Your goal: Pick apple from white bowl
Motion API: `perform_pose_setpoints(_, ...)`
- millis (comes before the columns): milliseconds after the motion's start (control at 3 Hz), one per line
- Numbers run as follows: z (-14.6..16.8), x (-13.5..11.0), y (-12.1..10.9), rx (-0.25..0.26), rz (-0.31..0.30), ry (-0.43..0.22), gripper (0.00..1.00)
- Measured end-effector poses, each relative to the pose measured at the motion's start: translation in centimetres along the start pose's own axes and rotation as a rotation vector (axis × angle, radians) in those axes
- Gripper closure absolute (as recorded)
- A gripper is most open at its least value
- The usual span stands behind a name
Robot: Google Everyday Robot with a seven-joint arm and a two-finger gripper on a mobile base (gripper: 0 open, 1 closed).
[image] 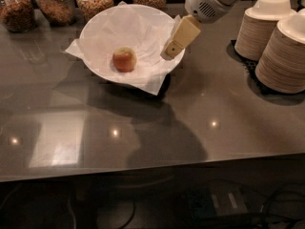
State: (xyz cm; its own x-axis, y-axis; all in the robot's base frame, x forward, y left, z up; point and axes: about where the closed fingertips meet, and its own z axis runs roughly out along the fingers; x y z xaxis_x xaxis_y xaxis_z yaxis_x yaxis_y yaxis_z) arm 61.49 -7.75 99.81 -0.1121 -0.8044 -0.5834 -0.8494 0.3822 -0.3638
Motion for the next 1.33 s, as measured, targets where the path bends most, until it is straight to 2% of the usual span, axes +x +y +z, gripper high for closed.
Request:
perform_pose_setpoints(667, 6.6, -4.8, 0.2, -0.099, -0.086, -0.125, 0.00)
perform_pose_setpoints(1000, 6.9, -4.7, 0.3, -0.099, -0.092, -0.124, 0.00)
perform_pose_setpoints(1333, 8.6, -5.2, 0.4, -0.104, -0.113, -0.153, 0.00)
